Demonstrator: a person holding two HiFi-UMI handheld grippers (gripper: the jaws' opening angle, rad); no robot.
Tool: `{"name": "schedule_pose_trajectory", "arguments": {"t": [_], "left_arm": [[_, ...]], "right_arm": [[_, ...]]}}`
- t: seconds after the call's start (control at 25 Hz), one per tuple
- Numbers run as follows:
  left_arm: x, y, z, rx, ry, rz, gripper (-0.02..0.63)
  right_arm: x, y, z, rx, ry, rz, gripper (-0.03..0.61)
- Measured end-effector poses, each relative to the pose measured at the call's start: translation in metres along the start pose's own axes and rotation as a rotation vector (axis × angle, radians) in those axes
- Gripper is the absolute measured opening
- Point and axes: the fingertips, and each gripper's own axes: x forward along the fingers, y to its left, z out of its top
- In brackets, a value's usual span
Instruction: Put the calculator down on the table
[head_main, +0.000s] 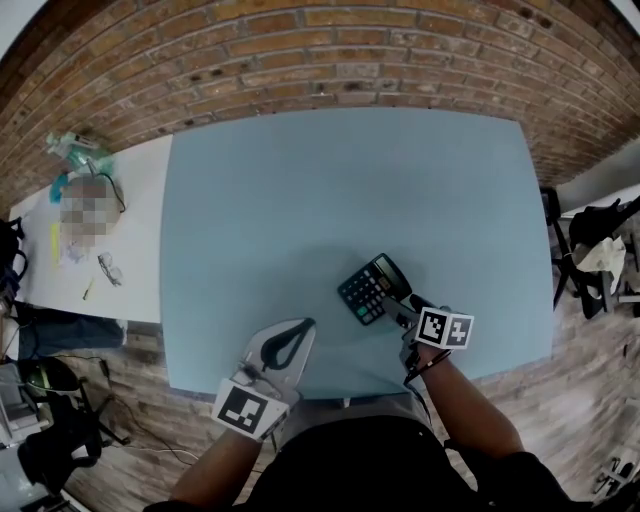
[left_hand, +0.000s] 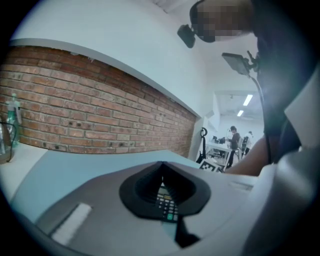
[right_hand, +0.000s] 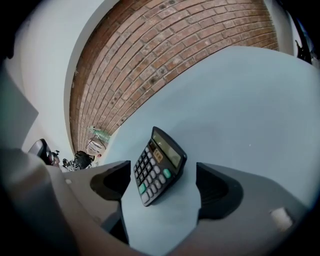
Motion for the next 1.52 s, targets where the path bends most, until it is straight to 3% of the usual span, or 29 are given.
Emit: {"name": "schedule_pose_trajectory", "arguments": {"t": [0.2, 0.36, 0.52, 0.6, 0.84, 1.16, 1.4, 1.52], "left_arm": [[0.0, -0.005, 0.011, 0.024, -0.018, -0.006, 0.003], [-0.004, -0.007, 0.022, 0.06, -0.041, 0.003, 0.003], [-0.007, -0.007, 0.03, 0.077, -0.067, 0.02, 0.003], [-0.006, -0.006, 0.034, 0.078, -0.075, 0.023, 0.003], [-0.004, -0.003, 0.036, 0.206, -0.07, 0.011, 0.003], [-0.003, -0.005, 0.041, 0.224, -0.073, 0.002, 0.003], [-0.005, -0.007, 0.044, 0.241, -0.078, -0.028, 0.003], [-0.007, -0.007, 0.046, 0.248, -0.086, -0.025, 0.003]], "right_arm": [[-0.021, 0.004, 0.014, -0.018, -0.131, -0.023, 0.41], [-0.035, 0.008, 0.023, -0.046, -0.171, -0.023, 0.407], [-0.052, 0.016, 0.033, -0.075, -0.224, 0.001, 0.257], [-0.06, 0.022, 0.039, -0.103, -0.247, 0.015, 0.236], [-0.079, 0.05, 0.051, -0.255, -0.312, 0.058, 0.191], [-0.114, 0.082, 0.072, -0.398, -0.441, 0.103, 0.162], [-0.14, 0.111, 0.081, -0.573, -0.527, 0.102, 0.092], [-0.151, 0.121, 0.081, -0.605, -0.557, 0.109, 0.064]]}}
